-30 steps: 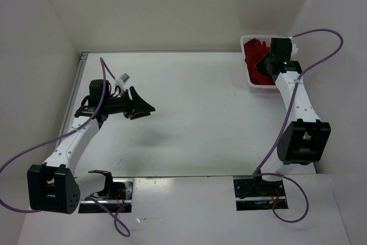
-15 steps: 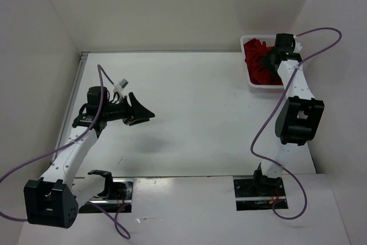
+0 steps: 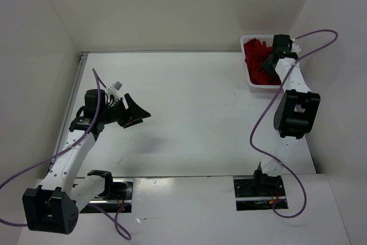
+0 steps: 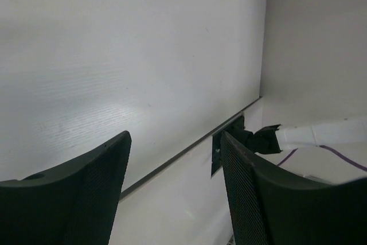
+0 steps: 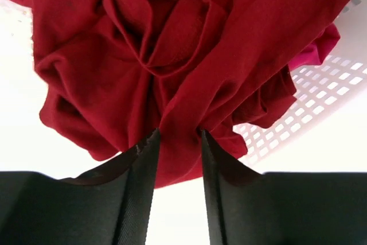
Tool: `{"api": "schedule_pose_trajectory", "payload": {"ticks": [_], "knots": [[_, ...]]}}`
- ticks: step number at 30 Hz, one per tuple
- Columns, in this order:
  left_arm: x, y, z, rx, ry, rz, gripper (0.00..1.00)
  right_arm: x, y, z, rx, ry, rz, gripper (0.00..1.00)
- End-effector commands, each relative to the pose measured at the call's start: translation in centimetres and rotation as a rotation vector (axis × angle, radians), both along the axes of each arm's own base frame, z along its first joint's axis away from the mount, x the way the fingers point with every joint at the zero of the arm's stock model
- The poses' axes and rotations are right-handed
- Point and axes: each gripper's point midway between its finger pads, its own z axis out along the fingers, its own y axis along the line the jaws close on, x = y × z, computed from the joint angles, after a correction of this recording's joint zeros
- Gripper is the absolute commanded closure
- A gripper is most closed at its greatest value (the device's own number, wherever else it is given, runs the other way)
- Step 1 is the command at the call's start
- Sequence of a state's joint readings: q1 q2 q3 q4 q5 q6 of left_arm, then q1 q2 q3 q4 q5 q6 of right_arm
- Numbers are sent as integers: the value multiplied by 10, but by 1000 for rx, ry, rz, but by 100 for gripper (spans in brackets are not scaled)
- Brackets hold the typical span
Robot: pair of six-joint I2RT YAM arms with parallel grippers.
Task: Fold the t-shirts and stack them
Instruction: Grab crumpled tshirt from bin with the right arm
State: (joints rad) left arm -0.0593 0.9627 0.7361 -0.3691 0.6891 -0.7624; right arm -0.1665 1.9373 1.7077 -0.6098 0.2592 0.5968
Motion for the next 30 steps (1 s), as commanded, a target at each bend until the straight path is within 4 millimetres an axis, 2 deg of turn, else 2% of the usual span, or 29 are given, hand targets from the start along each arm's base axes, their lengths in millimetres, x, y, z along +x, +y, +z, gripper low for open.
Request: {"api": "schedule_pose_trajectory", "payload": {"ticks": [1, 3, 6, 10, 11, 14, 15, 16, 17, 18, 19, 20, 21, 22, 23, 24, 26, 29, 30], "knots": [[22, 12, 14, 59, -40, 66, 29, 12, -11, 12, -24, -33, -25, 63], [26, 11, 15, 60, -34, 66, 29, 17, -13, 17, -15, -50, -11, 61], [34, 11, 23, 59, -52, 67, 27, 21, -10, 6, -3, -24, 12, 63], [42, 11, 37, 74, -103, 54, 27, 25, -6, 11, 17, -42, 22, 92], [46, 11, 40, 81, -117, 48, 27, 27, -4, 24, 20, -71, 30, 98], [55, 10, 44, 82, -117, 37, 24, 28, -1, 63, 39, -170, 15, 100], [58, 10, 50, 73, -134, 42, 21, 24, 5, 97, 37, -247, 17, 100], [60, 8, 50, 59, -130, 36, 21, 21, 12, 118, 30, -290, 29, 100], [61, 5, 51, 34, -112, 39, 20, 12, 23, 162, 30, -389, 49, 100], [64, 5, 56, 27, -125, 44, 20, 7, 28, 184, 24, -440, 60, 100], [66, 3, 58, 20, -130, 34, 19, 1, 41, 207, 46, -493, 96, 100], [70, 3, 57, 20, -124, 33, 18, -4, 57, 242, 49, -572, 140, 100], [72, 5, 61, 27, -136, 45, 18, -21, 70, 279, 48, -651, 174, 100], [74, 5, 60, 28, -123, 45, 18, -29, 82, 302, 52, -701, 207, 100], [80, 6, 64, 36, -132, 57, 18, -42, 103, 343, 86, -795, 279, 100], [83, 8, 67, 43, -143, 69, 18, -54, 125, 368, 132, -858, 352, 100], [88, 9, 61, 54, -119, 81, 17, -94, 166, 441, 215, -1055, 522, 100], [95, 12, 67, 57, -123, 114, 17, -138, 210, 506, 335, -1233, 742, 100], [96, 13, 67, 56, -116, 128, 17, -154, 227, 516, 420, -1248, 840, 100]]}}
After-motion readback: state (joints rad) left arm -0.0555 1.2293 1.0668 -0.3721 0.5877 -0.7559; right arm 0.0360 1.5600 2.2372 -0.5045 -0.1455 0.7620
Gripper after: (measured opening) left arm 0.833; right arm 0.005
